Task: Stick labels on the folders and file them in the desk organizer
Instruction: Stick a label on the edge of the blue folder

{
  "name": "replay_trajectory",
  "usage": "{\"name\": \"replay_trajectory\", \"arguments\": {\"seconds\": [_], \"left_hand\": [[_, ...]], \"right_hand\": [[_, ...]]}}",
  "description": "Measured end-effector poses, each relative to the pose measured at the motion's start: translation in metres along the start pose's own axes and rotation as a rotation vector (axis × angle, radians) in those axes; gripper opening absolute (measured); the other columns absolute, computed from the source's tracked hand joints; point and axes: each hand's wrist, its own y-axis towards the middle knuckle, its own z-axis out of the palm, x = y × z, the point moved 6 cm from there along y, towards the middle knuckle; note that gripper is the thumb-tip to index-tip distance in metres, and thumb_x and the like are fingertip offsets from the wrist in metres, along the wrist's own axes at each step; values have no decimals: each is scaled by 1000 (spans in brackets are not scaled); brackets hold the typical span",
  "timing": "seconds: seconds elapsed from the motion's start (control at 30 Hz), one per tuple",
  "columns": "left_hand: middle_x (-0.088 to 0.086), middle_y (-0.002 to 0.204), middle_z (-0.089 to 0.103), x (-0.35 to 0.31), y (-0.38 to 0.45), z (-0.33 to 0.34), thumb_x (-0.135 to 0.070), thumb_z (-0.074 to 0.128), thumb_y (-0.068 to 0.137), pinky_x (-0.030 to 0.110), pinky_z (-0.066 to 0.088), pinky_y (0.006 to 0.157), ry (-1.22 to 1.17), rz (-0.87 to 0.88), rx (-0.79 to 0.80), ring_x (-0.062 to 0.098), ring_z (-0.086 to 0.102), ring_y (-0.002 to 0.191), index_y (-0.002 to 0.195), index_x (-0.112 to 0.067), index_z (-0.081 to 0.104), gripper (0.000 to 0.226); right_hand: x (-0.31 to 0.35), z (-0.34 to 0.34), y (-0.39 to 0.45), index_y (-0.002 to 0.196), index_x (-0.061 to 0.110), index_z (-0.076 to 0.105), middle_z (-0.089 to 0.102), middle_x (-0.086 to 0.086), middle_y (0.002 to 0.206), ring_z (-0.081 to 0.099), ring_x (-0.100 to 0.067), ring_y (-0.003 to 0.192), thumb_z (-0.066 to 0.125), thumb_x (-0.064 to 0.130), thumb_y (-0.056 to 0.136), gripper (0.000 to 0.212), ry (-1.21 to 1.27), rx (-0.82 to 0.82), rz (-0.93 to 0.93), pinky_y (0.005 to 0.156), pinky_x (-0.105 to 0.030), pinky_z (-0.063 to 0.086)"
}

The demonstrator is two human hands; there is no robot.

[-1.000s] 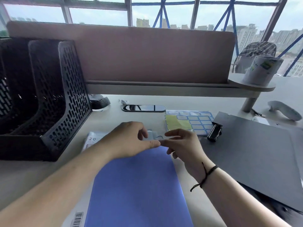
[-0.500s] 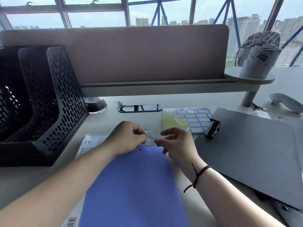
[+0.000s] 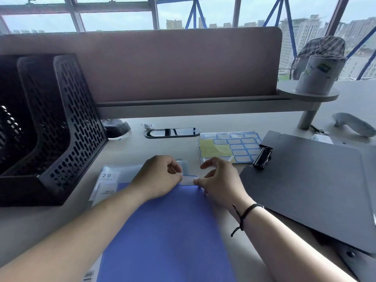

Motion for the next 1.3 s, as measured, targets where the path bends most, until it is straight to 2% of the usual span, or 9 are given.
{"name": "replay_trajectory", "arguments": {"seconds": [0.17, 0.3, 0.47, 0.6, 0.87, 1.03, 1.13, 1.23, 1.3], "left_hand": [[-10, 74, 68, -2, -6, 1, -23, 70, 78, 16, 43, 59, 61, 48, -47, 2, 63, 72, 81, -25, 66, 5], [-12, 71, 66, -2, -8, 2, -26, 72, 75, 25, 51, 66, 68, 67, -87, 4, 63, 72, 79, -26, 64, 9], [-15, 70, 64, -3, -11, 5, -34, 74, 71, 29, 52, 69, 125, 97, -125, 6, 62, 74, 81, -28, 62, 17], [-16, 71, 65, -3, -12, 5, -32, 71, 72, 29, 53, 69, 156, 110, -138, 7, 62, 75, 83, -29, 61, 15], [-16, 73, 65, -2, -11, 6, -30, 69, 76, 28, 52, 69, 132, 104, -137, 4, 60, 75, 84, -28, 63, 10], [-13, 70, 62, -2, -10, 5, -28, 71, 74, 24, 49, 63, 122, 134, -151, 2, 57, 69, 77, -29, 67, 5], [-12, 74, 56, -2, -10, 3, -24, 72, 76, 17, 41, 60, 140, 191, -153, 0, 53, 70, 81, -31, 74, 9], [-16, 75, 53, 0, -9, 0, -21, 71, 80, 6, 34, 60, 162, 225, -120, -4, 52, 70, 81, -32, 78, 13], [-11, 76, 56, 0, -10, -1, -21, 68, 82, 14, 44, 64, 192, 253, -96, 0, 54, 72, 76, -27, 78, 13]], "right_hand": [[0, 1, -1, 96, 29, 57, 71, 3, 72, 67, -12, 69, 82, 23, 75, 33, -29, -11, -25, 61, -25, 47], [1, 2, -3, 101, 28, 57, 71, 4, 72, 66, -8, 71, 79, 24, 75, 35, -53, -25, -39, 59, -22, 42], [4, 1, -6, 103, 28, 56, 67, 8, 74, 63, -5, 73, 77, 23, 75, 36, -89, -54, -55, 63, -25, 47], [6, 1, -6, 105, 27, 57, 65, 10, 74, 61, -5, 74, 75, 23, 76, 35, -113, -60, -64, 66, -27, 48], [2, 3, -4, 100, 31, 56, 67, 8, 74, 62, -8, 73, 72, 25, 76, 29, -107, -68, -64, 68, -31, 52], [0, 6, -1, 90, 29, 63, 67, 10, 76, 62, -8, 75, 71, 26, 80, 13, -184, -35, -109, 69, -31, 54], [0, 6, 1, 89, 28, 68, 69, 10, 82, 62, -9, 77, 70, 26, 83, 7, -222, 1, -134, 70, -25, 51], [1, 5, 2, 92, 29, 72, 71, 10, 91, 61, -7, 77, 67, 25, 86, 8, -233, 40, -159, 64, -16, 43], [2, 5, 2, 96, 31, 75, 71, 10, 98, 60, -7, 79, 65, 25, 89, 13, -252, 61, -182, 67, -19, 42]]}}
